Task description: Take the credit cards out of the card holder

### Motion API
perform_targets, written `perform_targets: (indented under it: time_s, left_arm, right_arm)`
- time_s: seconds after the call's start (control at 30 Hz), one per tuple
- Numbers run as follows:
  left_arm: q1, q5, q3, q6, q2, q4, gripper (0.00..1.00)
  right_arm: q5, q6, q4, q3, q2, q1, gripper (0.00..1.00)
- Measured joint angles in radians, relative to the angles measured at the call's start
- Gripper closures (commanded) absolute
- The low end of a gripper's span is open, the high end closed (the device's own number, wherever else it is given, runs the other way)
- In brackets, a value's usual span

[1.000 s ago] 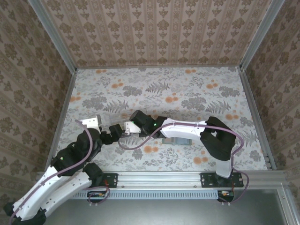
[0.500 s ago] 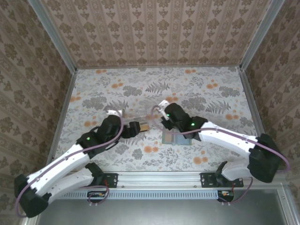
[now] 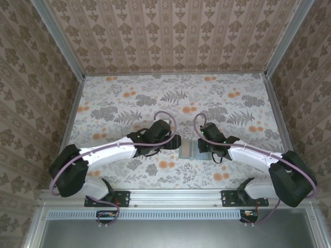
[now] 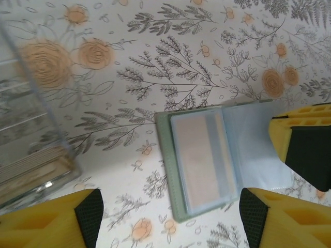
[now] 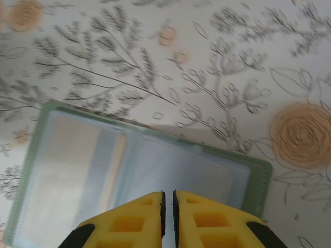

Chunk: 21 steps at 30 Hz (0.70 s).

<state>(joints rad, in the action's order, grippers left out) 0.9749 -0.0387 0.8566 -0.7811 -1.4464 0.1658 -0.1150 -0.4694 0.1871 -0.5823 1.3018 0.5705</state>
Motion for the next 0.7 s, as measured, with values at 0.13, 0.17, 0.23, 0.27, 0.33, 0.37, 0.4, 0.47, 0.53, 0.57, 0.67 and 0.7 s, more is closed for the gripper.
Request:
perform_targets:
  time_s: [0.13, 0.17, 0.23, 0.27, 0.33, 0.37, 0.4, 0.47, 0.53, 0.57, 0.67, 0.7]
  left_arm:
    - [0.002, 0.037, 0.018, -0.019, -0.090, -0.040, 0.33]
    - [0.002, 0.045, 0.023, -0.023, -0.114, -0.048, 0.35]
    - [0.005, 0.060, 0.035, -0.031, -0.155, -0.056, 0.36]
    - [0.006, 0.068, 0.041, -0.033, -0.174, -0.063, 0.36]
    - [0.010, 0.085, 0.055, -0.037, -0.208, -0.070, 0.38]
    - [0.013, 0.093, 0.062, -0.039, -0.224, -0.075, 0.42]
    - [0.013, 0.101, 0.068, -0.041, -0.239, -0.081, 0.43]
    - [0.013, 0.119, 0.079, -0.048, -0.267, -0.098, 0.45]
    - [0.014, 0.137, 0.084, -0.053, -0.292, -0.116, 0.47]
    - [0.014, 0.146, 0.085, -0.056, -0.304, -0.123, 0.47]
    - [0.019, 0.163, 0.090, -0.058, -0.333, -0.135, 0.48]
    - [0.020, 0.162, 0.092, -0.058, -0.337, -0.136, 0.49]
  right_arm:
    - [0.023, -0.058, -0.003, 0.039, 0.003, -0.042, 0.83]
    - [0.026, -0.072, 0.000, 0.042, 0.005, -0.050, 0.83]
    - [0.031, -0.100, 0.002, 0.043, 0.009, -0.060, 0.82]
    - [0.034, -0.114, 0.003, 0.043, 0.009, -0.063, 0.81]
    - [0.035, -0.141, 0.005, 0.043, 0.009, -0.063, 0.80]
    - [0.038, -0.154, 0.007, 0.043, 0.009, -0.063, 0.80]
    - [0.040, -0.164, 0.006, 0.045, 0.008, -0.063, 0.79]
    - [0.042, -0.179, 0.006, 0.051, 0.008, -0.063, 0.79]
    - [0.043, -0.190, 0.006, 0.055, 0.008, -0.063, 0.79]
    - [0.043, -0.193, 0.006, 0.054, 0.007, -0.063, 0.79]
    - [0.043, -0.206, 0.008, 0.055, 0.005, -0.063, 0.79]
    - [0.043, -0.211, 0.014, 0.055, 0.000, -0.063, 0.79]
